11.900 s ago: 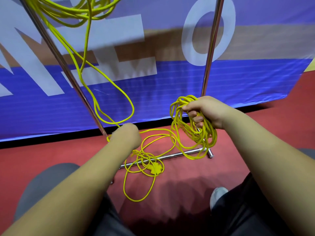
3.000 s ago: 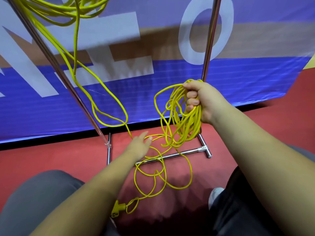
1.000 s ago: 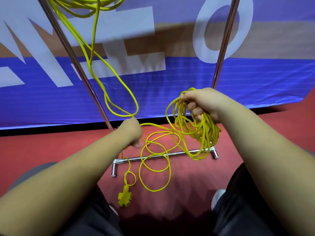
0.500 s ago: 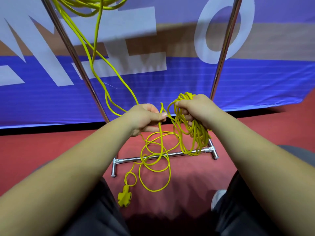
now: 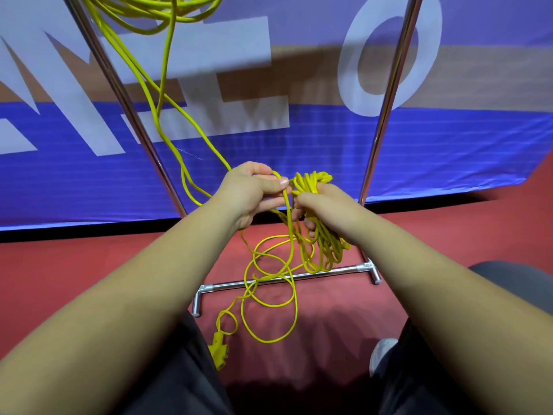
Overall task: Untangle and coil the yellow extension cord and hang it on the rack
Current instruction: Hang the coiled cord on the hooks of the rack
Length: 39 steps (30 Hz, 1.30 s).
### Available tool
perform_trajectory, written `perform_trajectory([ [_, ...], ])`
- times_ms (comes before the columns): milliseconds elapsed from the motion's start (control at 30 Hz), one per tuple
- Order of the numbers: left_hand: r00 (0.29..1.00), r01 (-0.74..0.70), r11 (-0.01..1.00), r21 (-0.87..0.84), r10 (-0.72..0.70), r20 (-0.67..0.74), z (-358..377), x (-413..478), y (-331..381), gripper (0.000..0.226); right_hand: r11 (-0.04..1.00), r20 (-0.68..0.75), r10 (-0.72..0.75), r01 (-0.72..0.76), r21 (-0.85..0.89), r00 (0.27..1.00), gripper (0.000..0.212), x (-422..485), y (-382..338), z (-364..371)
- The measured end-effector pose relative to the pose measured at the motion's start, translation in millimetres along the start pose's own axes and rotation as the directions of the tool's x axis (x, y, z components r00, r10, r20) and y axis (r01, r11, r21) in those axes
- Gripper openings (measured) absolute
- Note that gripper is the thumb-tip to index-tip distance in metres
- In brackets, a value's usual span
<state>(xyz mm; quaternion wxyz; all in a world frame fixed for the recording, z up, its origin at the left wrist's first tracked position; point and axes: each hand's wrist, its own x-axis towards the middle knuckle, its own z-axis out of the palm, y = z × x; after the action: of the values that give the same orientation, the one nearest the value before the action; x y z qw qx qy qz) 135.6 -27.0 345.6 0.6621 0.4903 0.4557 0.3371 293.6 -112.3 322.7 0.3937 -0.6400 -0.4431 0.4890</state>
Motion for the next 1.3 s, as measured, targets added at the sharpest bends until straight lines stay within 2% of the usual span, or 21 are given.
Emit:
perform_trajectory([
  [100, 0.998, -0.053, 0.995, -0.09, 0.048, -0.051, 3, 5, 7, 0.042, 0.996, 0.048, -0.068, 0.071, -0.048, 0.996, 0.027, -4, 1, 8],
  [200, 0.997, -0.044, 0.989, -0.142, 0.034, -0.074, 3, 10, 5, 0.044, 0.993, -0.001, -0.098, 0.098, -0.07, 0.995, 0.025, 2, 7, 14],
  [300, 0.999, -0.009, 0.989, -0.151, 0.003, -0.04, 1, 14, 2, 0.023, 0.995, -0.034, -0.1, 0.1, -0.009, 0.994, 0.025, 7, 9, 14],
  [333, 0.999, -0.008, 0.997, -0.072, 0.004, -0.054, -1, 17, 2, 0.018, 0.994, -0.048, -0.104, 0.105, 0.017, 0.993, 0.026, 9, 9, 14],
  [400, 0.995, 0.004, 0.973, 0.231, 0.02, -0.102, -9, 22, -2, 0.019, 0.992, -0.098, -0.107, 0.112, 0.055, 0.989, 0.027, 12, 8, 12],
  [467, 0.999, 0.032, 0.838, 0.545, -0.018, -0.031, -21, 25, -11, 0.018, 0.991, -0.156, -0.105, 0.116, 0.061, 0.982, 0.022, 16, 6, 8],
  [500, 0.995, 0.035, 0.754, 0.656, -0.09, 0.05, -27, 25, -19, 0.016, 0.991, -0.18, -0.107, 0.12, 0.066, 0.978, 0.019, 16, 5, 6],
  [567, 0.92, -0.05, 0.53, 0.847, -0.306, 0.246, -39, 24, -38, 0.016, 0.985, -0.216, -0.112, 0.137, 0.107, 0.97, 0.015, 17, 0, 0],
  [600, 0.843, -0.161, 0.384, 0.909, -0.426, 0.329, -44, 24, -46, 0.032, 0.979, -0.225, -0.113, 0.147, 0.14, 0.968, 0.014, 19, -2, -3],
  [633, 0.753, -0.28, 0.278, 0.919, -0.53, 0.39, -48, 23, -56, 0.05, 0.971, -0.232, -0.114, 0.157, 0.178, 0.966, 0.014, 19, -5, -6],
  [667, 0.654, -0.349, 0.274, 0.896, -0.614, 0.442, -50, 23, -65, 0.062, 0.963, -0.239, -0.112, 0.165, 0.215, 0.964, 0.015, 21, -7, -8],
  [700, 0.563, -0.348, 0.335, 0.876, -0.672, 0.481, -51, 23, -75, 0.067, 0.953, -0.249, -0.108, 0.171, 0.251, 0.962, 0.015, 23, -9, -10],
  [733, 0.495, -0.323, 0.395, 0.86, -0.704, 0.509, -52, 24, -86, 0.067, 0.941, -0.261, -0.101, 0.178, 0.289, 0.96, 0.015, 24, -10, -12],
  [767, 0.456, -0.314, 0.419, 0.852, -0.721, 0.522, -53, 24, -94, 0.065, 0.925, -0.275, -0.097, 0.188, 0.33, 0.957, 0.015, 25, -11, -14],
  [833, 0.449, -0.37, 0.367, 0.853, -0.733, 0.511, -52, 20, -108, 0.055, 0.885, -0.301, -0.098, 0.222, 0.41, 0.948, 0.015, 27, -14, -17],
  [933, 0.421, -0.462, 0.238, 0.854, -0.789, 0.448, -52, 11, -129, 0.05, 0.829, -0.31, -0.101, 0.252, 0.499, 0.946, 0.016, 27, -19, -17],
  [1033, 0.454, -0.541, 0.047, 0.84, -0.825, 0.338, -57, 4, -145, 0.048, 0.764, -0.255, -0.046, 0.198, 0.614, 0.966, 0.026, 26, -25, -17],
  [1133, 0.499, -0.51, 0.032, 0.86, -0.803, 0.326, -64, 6, -149, 0.035, 0.717, -0.208, 0.01, 0.138, 0.684, 0.978, 0.026, 27, -28, -19],
  [1200, 0.582, -0.448, 0.014, 0.894, -0.755, 0.303, -64, 9, -142, 0.026, 0.691, -0.184, 0.028, 0.114, 0.714, 0.983, 0.021, 30, -27, -21],
  [1267, 0.706, -0.384, -0.011, 0.923, -0.648, 0.286, -64, 15, -131, 0.016, 0.677, -0.161, 0.039, 0.093, 0.73, 0.986, 0.019, 31, -28, -25],
  [1300, 0.77, -0.365, -0.039, 0.93, -0.574, 0.278, -63, 17, -123, 0.023, 0.681, -0.147, 0.035, 0.084, 0.727, 0.989, 0.018, 30, -30, -27],
])
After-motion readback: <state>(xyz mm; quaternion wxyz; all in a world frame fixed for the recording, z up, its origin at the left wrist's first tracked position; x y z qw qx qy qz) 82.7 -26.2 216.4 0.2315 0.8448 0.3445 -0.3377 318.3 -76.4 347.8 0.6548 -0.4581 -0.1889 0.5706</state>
